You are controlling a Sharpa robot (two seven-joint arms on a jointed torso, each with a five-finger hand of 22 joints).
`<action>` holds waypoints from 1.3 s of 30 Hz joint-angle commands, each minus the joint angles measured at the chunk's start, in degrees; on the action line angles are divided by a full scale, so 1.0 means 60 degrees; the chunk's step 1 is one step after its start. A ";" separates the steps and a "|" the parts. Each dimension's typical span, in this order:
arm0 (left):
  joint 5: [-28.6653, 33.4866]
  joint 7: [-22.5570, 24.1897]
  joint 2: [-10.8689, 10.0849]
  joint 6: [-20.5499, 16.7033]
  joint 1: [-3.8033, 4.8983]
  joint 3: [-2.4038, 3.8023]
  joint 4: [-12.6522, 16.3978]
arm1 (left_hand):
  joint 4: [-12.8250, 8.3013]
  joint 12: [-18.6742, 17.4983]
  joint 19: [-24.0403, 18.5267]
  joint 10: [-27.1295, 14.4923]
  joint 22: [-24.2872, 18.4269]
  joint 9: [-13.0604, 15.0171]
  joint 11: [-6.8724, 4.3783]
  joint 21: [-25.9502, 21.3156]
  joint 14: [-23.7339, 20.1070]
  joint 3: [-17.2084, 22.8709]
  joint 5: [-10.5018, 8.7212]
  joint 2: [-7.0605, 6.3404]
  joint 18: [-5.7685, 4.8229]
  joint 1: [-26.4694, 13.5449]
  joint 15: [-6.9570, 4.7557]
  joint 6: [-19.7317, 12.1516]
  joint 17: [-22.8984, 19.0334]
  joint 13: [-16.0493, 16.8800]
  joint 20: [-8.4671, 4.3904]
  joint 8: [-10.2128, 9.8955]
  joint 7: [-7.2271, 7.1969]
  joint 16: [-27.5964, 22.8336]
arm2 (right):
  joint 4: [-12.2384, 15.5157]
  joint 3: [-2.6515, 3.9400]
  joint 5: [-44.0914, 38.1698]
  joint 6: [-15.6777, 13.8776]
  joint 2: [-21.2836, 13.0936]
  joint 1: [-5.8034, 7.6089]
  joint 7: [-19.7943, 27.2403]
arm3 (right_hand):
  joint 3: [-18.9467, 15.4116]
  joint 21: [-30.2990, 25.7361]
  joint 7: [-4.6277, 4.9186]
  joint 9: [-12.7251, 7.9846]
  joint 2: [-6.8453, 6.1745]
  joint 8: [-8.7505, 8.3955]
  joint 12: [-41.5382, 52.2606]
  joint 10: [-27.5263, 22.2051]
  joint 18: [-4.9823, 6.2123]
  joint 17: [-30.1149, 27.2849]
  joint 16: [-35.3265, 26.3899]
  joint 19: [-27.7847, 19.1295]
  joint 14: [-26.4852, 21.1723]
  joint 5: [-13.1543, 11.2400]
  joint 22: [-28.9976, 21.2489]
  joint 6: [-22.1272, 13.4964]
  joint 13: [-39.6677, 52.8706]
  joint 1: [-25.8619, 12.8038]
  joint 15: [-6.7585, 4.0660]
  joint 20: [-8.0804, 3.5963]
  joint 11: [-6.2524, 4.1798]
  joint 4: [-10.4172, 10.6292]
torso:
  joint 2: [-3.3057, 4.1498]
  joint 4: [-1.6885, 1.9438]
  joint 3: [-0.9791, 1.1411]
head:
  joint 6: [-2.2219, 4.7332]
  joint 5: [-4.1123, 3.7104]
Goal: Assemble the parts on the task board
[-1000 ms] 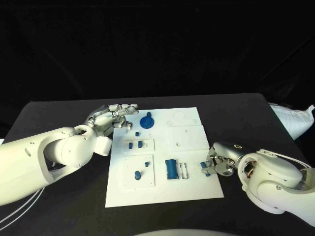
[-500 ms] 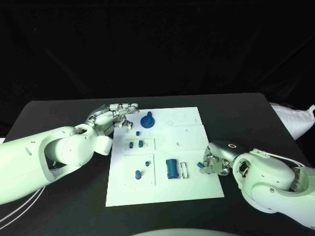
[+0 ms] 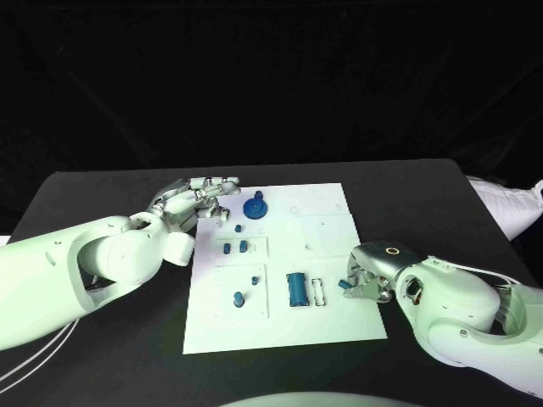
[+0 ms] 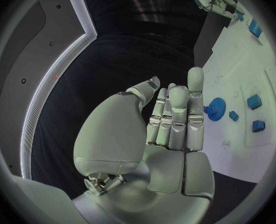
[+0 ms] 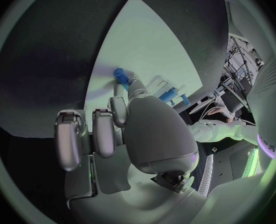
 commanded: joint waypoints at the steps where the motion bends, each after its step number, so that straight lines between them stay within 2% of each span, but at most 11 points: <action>1: -0.0037 0.0025 0.0017 0.0152 0.0002 0.0005 0.0025 | -0.0009 0.0026 -0.0042 -0.0087 -0.0008 0.0014 -0.0001 -0.0049 -0.0070 -0.0037 0.0032 0.0023 0.0164 -0.0025 -0.0019 -0.0058 -0.0006 0.0007 0.0007 0.0053 -0.0014 -0.0056 | -0.0158 -0.0160 0.0059 0.0582 -0.0004 -0.0185 -0.0484 | 0.0535 0.0017 -0.0037 -0.2168 0.0669 0.0051 -0.0029 0.0043 -0.0117 0.0387 0.0002 0.0357 0.0589 -0.0044 0.1773 0.0032 -0.2283 0.0831 -0.0066 -0.0052 -0.0085 -0.0358 | 0.0002 0.0006 0.0007 | -0.0020 0.0013; 8: -0.0038 0.0017 0.0018 0.0147 0.0002 0.0004 0.0007 | -0.0014 0.0030 -0.0044 -0.0090 -0.0010 0.0015 -0.0002 -0.0053 -0.0074 -0.0035 0.0033 0.0027 0.0165 -0.0015 -0.0019 -0.0059 -0.0013 0.0007 0.0007 0.0056 -0.0015 -0.0058 | 0.0093 -0.0129 0.1161 -0.0953 -0.0151 -0.0181 -0.0212 | 0.1467 -0.0024 0.0033 -0.2176 0.0629 -0.0061 -0.0184 0.0007 -0.0105 0.0318 -0.0066 0.0322 0.0572 0.0250 0.1732 -0.0074 -0.2359 0.0711 -0.0022 -0.0032 -0.0045 -0.0387 | -0.0009 -0.0005 0.0011 | -0.0016 0.0061; 10: -0.0038 0.0014 0.0025 0.0154 0.0002 0.0004 0.0006 | -0.0014 0.0030 -0.0044 -0.0090 -0.0010 0.0015 -0.0002 -0.0053 -0.0074 -0.0035 0.0033 0.0027 0.0165 -0.0015 -0.0019 -0.0059 -0.0013 0.0007 0.0007 0.0056 -0.0015 -0.0058 | 0.0229 -0.0100 0.1822 -0.1583 -0.0230 -0.0167 -0.0010 | 0.1951 -0.0029 0.0067 -0.2164 0.0462 -0.0088 -0.0206 0.0020 -0.0104 0.0312 -0.0079 0.0319 0.0573 0.0230 0.1730 -0.0070 -0.2364 0.0502 -0.0024 -0.0007 -0.0029 -0.0344 | -0.0002 0.0001 -0.0002 | -0.0022 0.0055; 11: -0.0039 0.0015 0.0029 0.0158 0.0002 0.0004 0.0004 | -0.0014 0.0030 -0.0044 -0.0090 -0.0010 0.0015 -0.0002 -0.0053 -0.0074 -0.0035 0.0033 0.0027 0.0165 -0.0015 -0.0019 -0.0059 -0.0013 0.0007 0.0007 0.0056 -0.0015 -0.0058 | 0.0279 -0.0090 0.2114 -0.1810 -0.0254 -0.0156 0.0066 | 0.2801 -0.0039 0.0092 -0.2131 0.0141 -0.0115 -0.0234 0.0036 -0.0099 0.0311 -0.0095 0.0313 0.0575 0.0220 0.1726 -0.0038 -0.2363 0.0181 0.0018 0.0004 -0.0062 -0.0335 | -0.0003 0.0000 0.0000 | -0.0022 0.0056; 14: -0.0039 0.0014 0.0042 0.0164 0.0002 0.0003 -0.0003 | -0.0018 0.0034 -0.0045 -0.0093 -0.0012 0.0015 -0.0002 -0.0056 -0.0077 -0.0035 0.0034 0.0030 0.0166 -0.0010 -0.0020 -0.0061 -0.0019 0.0007 0.0007 0.0059 -0.0014 -0.0061 | 0.0436 -0.0069 0.2993 -0.2404 -0.0308 -0.0122 0.0312 | 0.3391 -0.0199 0.0098 -0.2097 -0.0159 -0.0151 -0.0632 -0.0118 -0.0044 0.0095 -0.0281 0.0164 0.0520 0.0476 0.1554 -0.0093 -0.2580 -0.0066 0.0031 0.0015 0.0026 -0.0425 | -0.0008 -0.0002 0.0003 | -0.0038 0.0081; 17: -0.0039 0.0015 0.0052 0.0170 0.0002 0.0002 -0.0007 | -0.0018 0.0034 -0.0045 -0.0093 -0.0012 0.0015 -0.0002 -0.0056 -0.0077 -0.0035 0.0034 0.0030 0.0166 -0.0010 -0.0020 -0.0061 -0.0019 0.0007 0.0007 0.0059 -0.0014 -0.0061 | 0.0579 -0.0055 0.3504 -0.2737 -0.0326 -0.0100 0.0464 | 0.3787 -0.0254 0.0099 -0.2058 -0.0324 -0.0150 -0.0738 -0.0138 -0.0026 0.0028 -0.0349 0.0119 0.0509 0.0609 0.1499 -0.0107 -0.2645 -0.0261 0.0030 0.0032 0.0017 -0.0481 | -0.0001 0.0002 0.0005 | -0.0040 0.0087; 21: -0.0039 0.0017 0.0058 0.0181 0.0002 0.0001 -0.0006 | -0.0016 0.0036 -0.0047 -0.0097 -0.0013 0.0014 0.0000 -0.0058 -0.0078 -0.0041 0.0032 0.0027 0.0166 -0.0014 -0.0019 -0.0065 -0.0018 0.0007 0.0007 0.0061 -0.0011 -0.0059 | 0.0675 -0.0044 0.3960 -0.3017 -0.0324 -0.0078 0.0601 | 0.3938 -0.0253 0.0099 -0.2038 -0.0396 -0.0146 -0.0723 -0.0120 -0.0027 0.0038 -0.0346 0.0123 0.0516 0.0609 0.1502 -0.0108 -0.2638 -0.0401 0.0030 0.0033 0.0028 -0.0471 | 0.0000 0.0002 -0.0005 | -0.0036 0.0090; 23: -0.0039 0.0013 0.0056 0.0191 0.0002 0.0001 -0.0006 | -0.0016 0.0037 -0.0047 -0.0098 -0.0013 0.0014 0.0001 -0.0059 -0.0078 -0.0043 0.0032 0.0026 0.0166 -0.0016 -0.0018 -0.0066 -0.0017 0.0007 0.0007 0.0061 -0.0010 -0.0058 | 0.0691 -0.0041 0.4173 -0.3065 -0.0326 -0.0071 0.0647 | 0.4209 -0.0273 0.0095 -0.1995 -0.0544 -0.0130 -0.0710 -0.0102 -0.0020 0.0035 -0.0355 0.0110 0.0523 0.0614 0.1483 -0.0101 -0.2631 -0.0559 0.0028 0.0028 0.0023 -0.0549 | 0.0001 0.0006 -0.0006 | -0.0048 0.0099; 31: -0.0039 0.0000 0.0059 0.0211 0.0002 -0.0002 -0.0007 | -0.0012 0.0041 -0.0051 -0.0102 -0.0019 0.0014 0.0004 -0.0068 -0.0084 -0.0049 0.0030 0.0026 0.0167 -0.0023 -0.0017 -0.0069 -0.0030 0.0007 0.0008 0.0064 -0.0008 -0.0063 | 0.0604 -0.0039 0.4634 -0.2858 -0.0187 -0.0063 0.0660 | 0.4367 -0.0266 0.0078 -0.1942 -0.0693 -0.0093 -0.0659 -0.0062 -0.0024 0.0074 -0.0332 0.0124 0.0537 0.0615 0.1495 -0.0054 -0.2603 -0.0828 0.0021 0.0027 0.0019 -0.0556 | -0.0003 -0.0001 -0.0009 | -0.0040 0.0118; 36: -0.0039 -0.0001 0.0068 0.0211 0.0002 -0.0002 -0.0007 | -0.0012 0.0041 -0.0051 -0.0102 -0.0019 0.0014 0.0004 -0.0068 -0.0084 -0.0049 0.0030 0.0026 0.0167 -0.0023 -0.0017 -0.0069 -0.0030 0.0007 0.0008 0.0064 -0.0008 -0.0063 | 0.0479 -0.0040 0.4608 -0.2757 -0.0031 -0.0061 0.0495 | 0.4315 -0.0210 0.0023 -0.1866 -0.0883 -0.0020 -0.0507 0.0050 -0.0044 0.0159 -0.0268 0.0183 0.0562 0.1224 0.1560 0.0054 -0.2519 -0.1304 -0.0004 0.0005 -0.0022 -0.0434 | -0.0006 -0.0003 -0.0010 | -0.0015 0.0109; 39: -0.0039 -0.0003 0.0073 0.0213 0.0002 -0.0002 -0.0003 | -0.0012 0.0041 -0.0051 -0.0102 -0.0019 0.0014 0.0004 -0.0068 -0.0084 -0.0049 0.0030 0.0026 0.0167 -0.0023 -0.0017 -0.0069 -0.0030 0.0007 0.0008 0.0064 -0.0008 -0.0063 | 0.0376 -0.0040 0.4291 -0.2669 0.0099 -0.0060 0.0267 | 0.4078 -0.0139 -0.0021 -0.1826 -0.0961 0.0031 -0.0382 0.0143 -0.0070 0.0245 -0.0200 0.0253 0.0585 0.1435 0.1639 0.0158 -0.2450 -0.1808 -0.0022 -0.0009 -0.0051 -0.0157 | 0.0000 0.0006 -0.0011 | -0.0006 0.0112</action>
